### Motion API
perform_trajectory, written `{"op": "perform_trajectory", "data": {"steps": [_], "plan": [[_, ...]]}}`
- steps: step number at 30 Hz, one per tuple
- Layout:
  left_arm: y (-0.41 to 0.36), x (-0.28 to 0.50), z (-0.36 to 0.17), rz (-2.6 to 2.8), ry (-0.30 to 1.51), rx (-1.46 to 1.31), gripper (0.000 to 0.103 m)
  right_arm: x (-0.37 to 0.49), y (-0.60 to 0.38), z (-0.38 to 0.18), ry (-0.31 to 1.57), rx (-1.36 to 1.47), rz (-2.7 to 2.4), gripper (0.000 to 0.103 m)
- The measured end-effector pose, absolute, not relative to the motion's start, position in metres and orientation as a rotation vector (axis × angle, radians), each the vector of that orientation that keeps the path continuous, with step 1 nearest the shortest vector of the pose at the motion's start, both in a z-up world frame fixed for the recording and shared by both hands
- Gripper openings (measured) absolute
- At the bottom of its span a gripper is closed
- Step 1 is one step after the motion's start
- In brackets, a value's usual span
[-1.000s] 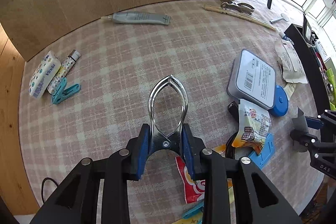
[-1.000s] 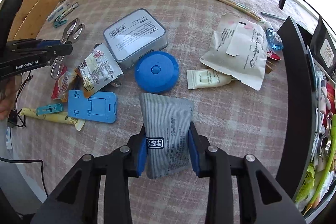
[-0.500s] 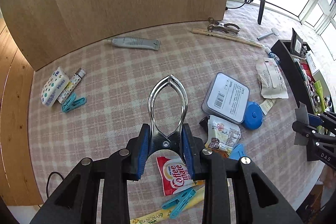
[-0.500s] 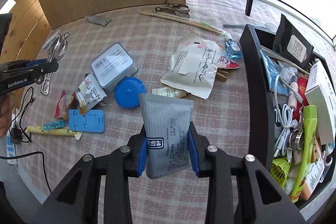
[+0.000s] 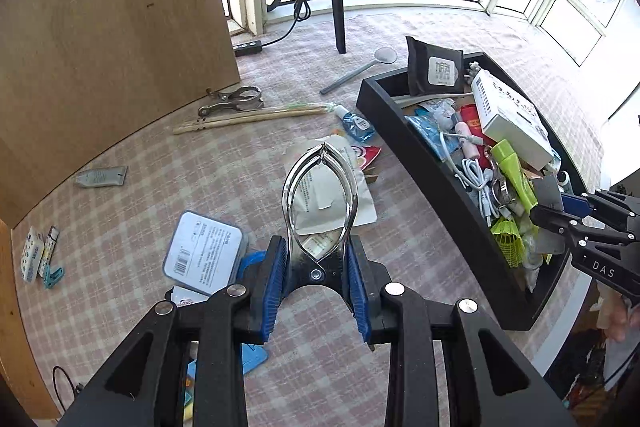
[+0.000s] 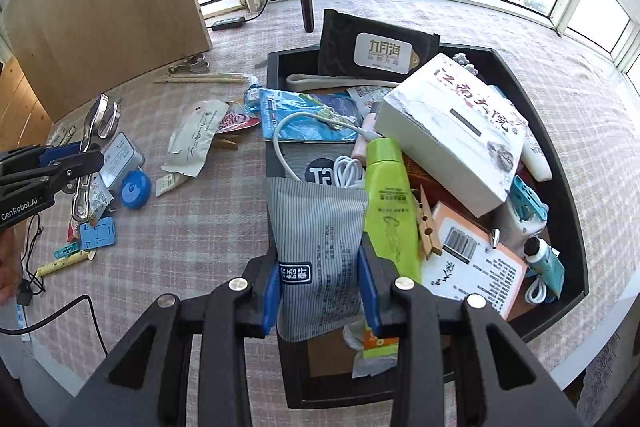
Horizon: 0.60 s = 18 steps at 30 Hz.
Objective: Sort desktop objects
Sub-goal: 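Carry the grey pouch and metal clip to the black tray and release both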
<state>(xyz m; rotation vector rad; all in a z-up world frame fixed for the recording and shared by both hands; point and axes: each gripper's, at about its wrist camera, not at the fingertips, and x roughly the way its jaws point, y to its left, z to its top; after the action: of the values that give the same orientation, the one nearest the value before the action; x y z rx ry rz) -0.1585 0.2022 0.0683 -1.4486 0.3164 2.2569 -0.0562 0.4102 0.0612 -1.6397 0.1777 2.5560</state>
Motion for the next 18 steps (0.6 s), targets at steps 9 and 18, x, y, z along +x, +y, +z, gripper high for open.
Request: {"op": "perform_trajectory", "data": {"steps": [9, 18], "plan": [[0.311, -0.163, 0.071, 2.174, 0.393, -1.385, 0.029, -0.033, 0.503, 0.074, 0.219, -1.567, 2.466, 0.033], [0.374, -0.174, 0.081, 2.183, 0.414, -1.311, 0.039, -0.033, 0.558, 0.081, 0.239, -1.546, 2.449, 0.048]]}}
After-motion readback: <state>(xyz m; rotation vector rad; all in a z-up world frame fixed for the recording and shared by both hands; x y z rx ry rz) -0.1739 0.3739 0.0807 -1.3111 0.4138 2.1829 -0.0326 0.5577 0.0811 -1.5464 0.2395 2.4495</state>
